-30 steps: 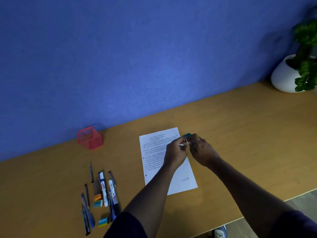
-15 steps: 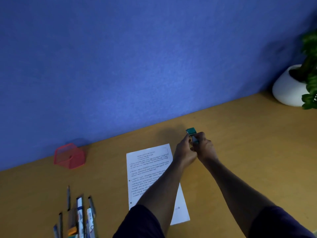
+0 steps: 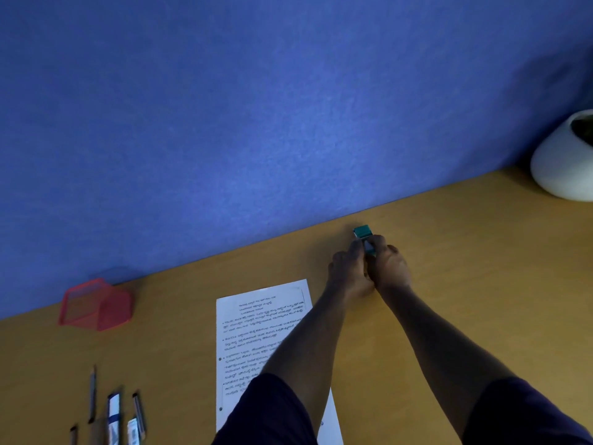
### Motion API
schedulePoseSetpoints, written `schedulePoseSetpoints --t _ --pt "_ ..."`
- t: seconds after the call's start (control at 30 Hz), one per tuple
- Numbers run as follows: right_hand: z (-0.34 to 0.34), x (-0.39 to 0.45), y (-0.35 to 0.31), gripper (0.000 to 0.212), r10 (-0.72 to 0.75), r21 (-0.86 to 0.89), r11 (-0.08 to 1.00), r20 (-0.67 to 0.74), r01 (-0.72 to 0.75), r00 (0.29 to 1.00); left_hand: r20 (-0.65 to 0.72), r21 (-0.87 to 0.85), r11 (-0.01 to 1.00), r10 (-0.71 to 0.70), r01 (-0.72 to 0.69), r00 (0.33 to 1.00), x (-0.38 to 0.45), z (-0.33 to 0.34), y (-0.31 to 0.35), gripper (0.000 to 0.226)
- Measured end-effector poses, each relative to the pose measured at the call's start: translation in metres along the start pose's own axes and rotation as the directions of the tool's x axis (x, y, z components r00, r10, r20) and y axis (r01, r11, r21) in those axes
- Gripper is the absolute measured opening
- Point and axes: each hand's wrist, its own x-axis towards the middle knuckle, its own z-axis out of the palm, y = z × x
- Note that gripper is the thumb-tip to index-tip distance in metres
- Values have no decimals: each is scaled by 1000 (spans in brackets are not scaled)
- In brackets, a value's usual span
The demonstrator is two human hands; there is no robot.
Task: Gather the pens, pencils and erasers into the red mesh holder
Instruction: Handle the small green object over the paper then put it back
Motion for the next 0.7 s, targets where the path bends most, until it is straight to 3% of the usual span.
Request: schedulePoseSetpoints --t 0.1,0.27,0.47,0.57,0.7 --pt "5 8 2 40 11 -9 1000 -13 -11 1000 5 26 1000 6 -6 1000 7 2 -1 91" --pt "11 13 2 23 -47 -33 999 -153 43 987 9 43 999 26 -26 1000 14 -3 -3 83" --pt "8 14 1 15 -140 -82 989 -190 126 972 95 169 982 69 -84 993 18 -12 -9 84" --pt "5 11 3 21 -172 -82 984 -153 161 973 8 187 976 111 -111 994 8 -14 -16 77" --pt "4 -13 7 46 -224 -48 974 -160 219 961 -229 148 983 143 -111 963 -27 -9 -35 54"
